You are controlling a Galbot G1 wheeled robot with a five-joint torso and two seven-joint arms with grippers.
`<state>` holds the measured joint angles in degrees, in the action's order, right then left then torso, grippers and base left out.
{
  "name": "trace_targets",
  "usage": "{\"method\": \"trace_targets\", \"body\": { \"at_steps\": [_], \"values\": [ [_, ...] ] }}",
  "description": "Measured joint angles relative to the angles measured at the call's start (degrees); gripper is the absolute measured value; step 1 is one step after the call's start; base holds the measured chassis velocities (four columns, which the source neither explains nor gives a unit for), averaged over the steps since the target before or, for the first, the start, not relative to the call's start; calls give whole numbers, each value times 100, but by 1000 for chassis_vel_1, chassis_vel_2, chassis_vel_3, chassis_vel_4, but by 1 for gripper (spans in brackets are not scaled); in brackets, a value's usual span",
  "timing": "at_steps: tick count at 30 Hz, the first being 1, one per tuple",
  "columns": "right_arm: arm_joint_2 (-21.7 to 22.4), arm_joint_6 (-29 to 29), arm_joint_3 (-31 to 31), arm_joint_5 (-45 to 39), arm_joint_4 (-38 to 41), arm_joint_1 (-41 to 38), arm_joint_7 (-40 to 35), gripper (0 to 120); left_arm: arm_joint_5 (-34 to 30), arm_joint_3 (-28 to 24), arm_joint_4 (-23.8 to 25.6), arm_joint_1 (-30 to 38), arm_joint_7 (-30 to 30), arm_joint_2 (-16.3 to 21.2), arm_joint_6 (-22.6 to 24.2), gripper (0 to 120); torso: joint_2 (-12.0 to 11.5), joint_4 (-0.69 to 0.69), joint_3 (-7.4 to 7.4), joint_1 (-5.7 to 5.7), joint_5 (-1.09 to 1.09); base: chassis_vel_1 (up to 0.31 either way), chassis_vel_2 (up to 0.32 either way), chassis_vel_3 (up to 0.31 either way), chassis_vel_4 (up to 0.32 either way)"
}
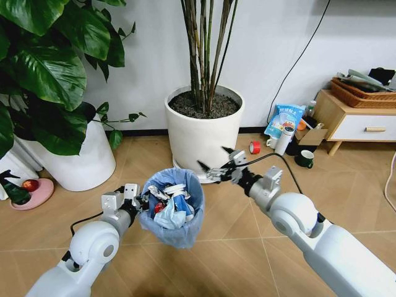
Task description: Pick up the trash bin and place the garbage on the floor into it.
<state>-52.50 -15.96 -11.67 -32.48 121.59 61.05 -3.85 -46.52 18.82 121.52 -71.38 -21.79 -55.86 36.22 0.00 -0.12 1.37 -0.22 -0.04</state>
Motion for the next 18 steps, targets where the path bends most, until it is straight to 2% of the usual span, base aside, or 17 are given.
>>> {"method": "trace_targets", "body": {
  "at_steps": [4,8,10,12,15,18],
  "values": [
    [-257,124,-972,568,241,1231,103,100,151,52,-17,-35,62,-19,-4,0,0,-3,0,0,1,0,0,0,0],
    [-469,272,-1352,936,299,1718,212,100,158,53,-8,-39,68,-40,-3,0,0,-3,0,0,-1,0,0,0,0],
    [-799,408,-1671,1324,323,2110,301,100,160,57,14,-59,25,-64,-9,0,0,-1,0,0,-1,0,0,0,0],
    [-912,440,-1734,1426,336,2216,313,100,159,63,17,-69,19,-66,-13,0,0,-2,0,0,-2,0,0,0,0],
    [-1429,555,-1905,1879,433,2574,378,100,160,72,34,-99,7,-66,-19,0,0,-1,0,0,-1,0,0,0,0],
    [-1660,569,-1913,2025,513,2704,388,100,160,64,42,-98,4,-77,-20,0,0,-1,0,0,0,0,0,0,0]
  ]
}}
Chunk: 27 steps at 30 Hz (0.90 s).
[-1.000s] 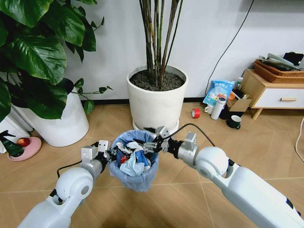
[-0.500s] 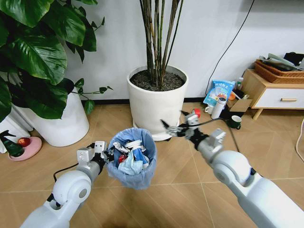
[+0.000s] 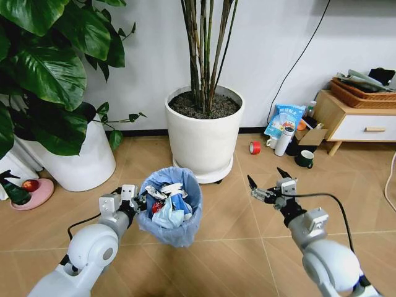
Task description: Pick up the trash bin and place the garbage on the floor into it.
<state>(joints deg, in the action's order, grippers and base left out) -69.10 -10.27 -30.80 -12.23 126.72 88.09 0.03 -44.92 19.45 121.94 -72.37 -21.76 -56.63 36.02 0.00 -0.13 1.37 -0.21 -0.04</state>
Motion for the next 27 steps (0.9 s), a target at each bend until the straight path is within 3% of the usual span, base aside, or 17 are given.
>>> {"method": "trace_targets", "body": {
  "at_steps": [16,27],
  "values": [
    [-198,70,103,335,256,364,-2,100,13,-34,-10,12,16,-75,-1,0,0,0,1,-1,0,0,0,0,0],
    [-234,144,129,419,267,448,6,100,13,-31,-7,0,19,-53,-2,0,0,1,1,-1,0,77,42,-79,-37]
  ]
}}
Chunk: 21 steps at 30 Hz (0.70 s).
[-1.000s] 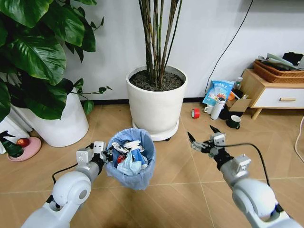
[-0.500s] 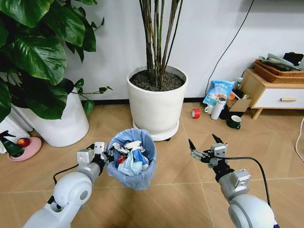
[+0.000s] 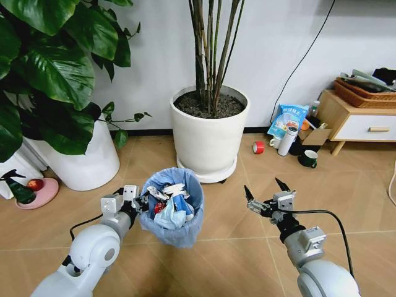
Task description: Pick up the trash bin and place the garbage on the floor into it.
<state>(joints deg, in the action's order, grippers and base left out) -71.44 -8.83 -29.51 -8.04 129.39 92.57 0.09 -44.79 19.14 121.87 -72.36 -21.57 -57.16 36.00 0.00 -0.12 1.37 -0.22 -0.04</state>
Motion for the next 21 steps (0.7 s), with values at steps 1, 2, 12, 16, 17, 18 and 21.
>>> {"method": "trace_targets", "body": {
  "at_steps": [1,2,12,16,17,18,21],
  "values": [
    [1,1,0,0,0,-1,0,100,0,0,1,0,1,0,0,0,0,-1,0,0,0,101,13,-96,-25],
    [2,1,1,0,0,-2,1,100,-1,0,1,0,2,1,0,0,0,-1,0,0,0,87,13,-96,-24],
    [6,1,5,-8,-1,-9,2,100,-2,0,5,1,4,3,-1,0,0,-1,0,0,0,82,14,-79,-22],
    [7,1,7,-10,-2,-10,3,100,-2,0,5,2,4,3,0,0,0,-1,0,0,-1,79,26,-81,-34],
    [7,1,7,-10,-2,-10,3,100,-2,0,5,2,4,3,0,0,0,-1,0,0,-1,101,32,-88,-29],
    [7,1,7,-11,-2,-11,3,100,-2,0,5,2,4,3,-1,0,0,0,0,0,0,101,36,-97,-29],
    [8,0,7,-12,-3,-12,3,100,-2,1,5,2,4,3,-1,0,0,-1,0,0,0,78,30,-95,-25]
  ]
}}
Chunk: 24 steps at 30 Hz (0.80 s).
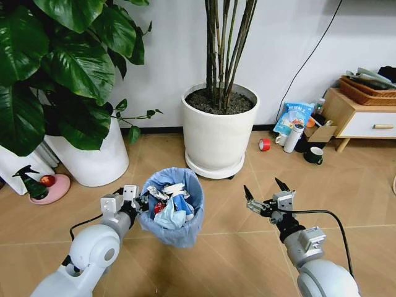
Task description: Pick up the trash bin and place the garbage on the floor into it.
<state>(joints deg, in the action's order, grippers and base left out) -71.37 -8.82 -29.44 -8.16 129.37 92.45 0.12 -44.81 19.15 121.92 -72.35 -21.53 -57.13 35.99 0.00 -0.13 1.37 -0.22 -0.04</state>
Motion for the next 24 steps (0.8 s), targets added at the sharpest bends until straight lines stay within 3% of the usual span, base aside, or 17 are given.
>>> {"method": "trace_targets", "body": {
  "at_steps": [12,24],
  "values": [
    [-1,34,91,74,2,102,27,100,22,10,0,-5,0,-59,-18,0,0,0,1,0,0,89,22,-91,-21],
    [15,37,70,73,11,108,28,100,44,10,-6,5,3,-78,-41,0,0,0,0,0,-1,222,-80,-233,83]
  ]
}}
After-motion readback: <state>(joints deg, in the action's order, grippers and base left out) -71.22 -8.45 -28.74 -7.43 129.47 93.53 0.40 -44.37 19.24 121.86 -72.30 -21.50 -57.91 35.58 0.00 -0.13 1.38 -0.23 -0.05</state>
